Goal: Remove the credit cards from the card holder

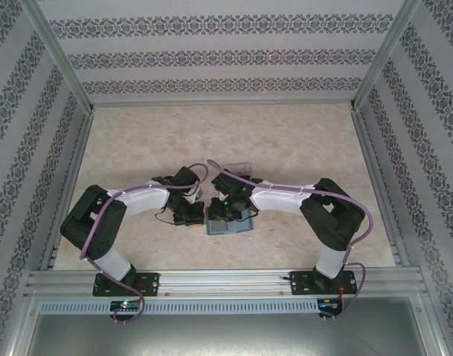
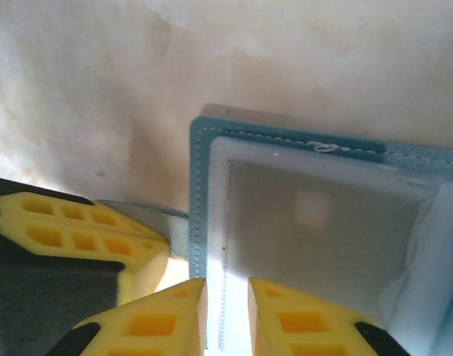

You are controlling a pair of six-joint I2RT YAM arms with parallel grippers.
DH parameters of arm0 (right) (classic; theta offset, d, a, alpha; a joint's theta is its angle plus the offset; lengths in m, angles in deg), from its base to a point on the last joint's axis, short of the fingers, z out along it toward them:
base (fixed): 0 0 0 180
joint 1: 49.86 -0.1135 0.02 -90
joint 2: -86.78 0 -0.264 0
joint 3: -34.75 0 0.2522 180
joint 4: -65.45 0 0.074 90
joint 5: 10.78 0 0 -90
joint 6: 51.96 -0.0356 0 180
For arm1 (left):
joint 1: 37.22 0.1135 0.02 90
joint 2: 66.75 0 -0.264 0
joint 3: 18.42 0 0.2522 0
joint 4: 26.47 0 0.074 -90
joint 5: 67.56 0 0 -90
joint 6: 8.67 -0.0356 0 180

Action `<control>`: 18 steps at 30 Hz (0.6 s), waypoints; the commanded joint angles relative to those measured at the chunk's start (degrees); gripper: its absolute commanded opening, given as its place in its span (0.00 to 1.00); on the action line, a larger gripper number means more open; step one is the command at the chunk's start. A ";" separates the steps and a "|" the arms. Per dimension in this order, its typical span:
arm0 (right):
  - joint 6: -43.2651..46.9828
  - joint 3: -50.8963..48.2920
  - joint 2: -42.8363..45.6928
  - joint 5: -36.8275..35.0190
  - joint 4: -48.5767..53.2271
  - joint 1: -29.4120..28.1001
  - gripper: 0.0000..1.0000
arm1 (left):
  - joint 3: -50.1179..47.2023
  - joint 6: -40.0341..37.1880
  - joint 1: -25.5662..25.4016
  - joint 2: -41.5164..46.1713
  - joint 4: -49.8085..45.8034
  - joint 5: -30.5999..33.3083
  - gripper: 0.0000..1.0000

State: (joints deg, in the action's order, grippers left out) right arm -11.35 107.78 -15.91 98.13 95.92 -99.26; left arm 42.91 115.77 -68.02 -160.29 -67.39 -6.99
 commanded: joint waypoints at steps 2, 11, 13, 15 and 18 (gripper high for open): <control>0.31 2.26 -1.34 -2.06 4.65 -0.80 0.24 | -0.93 -1.42 1.70 -0.05 1.03 0.09 0.00; 2.39 4.08 -1.79 -5.25 10.75 -0.87 0.29 | -1.68 1.66 3.98 5.23 4.54 -1.58 0.01; 2.95 4.52 -1.68 -6.18 12.30 -0.84 0.31 | -1.70 1.79 4.57 5.47 4.48 -1.00 0.02; 3.62 4.96 -1.59 -7.23 13.78 -0.91 0.33 | -1.84 1.52 4.98 4.84 4.23 -0.46 0.02; 4.37 5.76 -1.81 -8.25 15.64 -1.04 0.36 | -1.59 0.72 5.21 2.58 3.70 -0.81 0.03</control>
State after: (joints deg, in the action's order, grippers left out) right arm -8.68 111.99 -16.85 92.95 107.02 -99.64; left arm 41.80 116.66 -63.54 -156.11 -64.27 -7.56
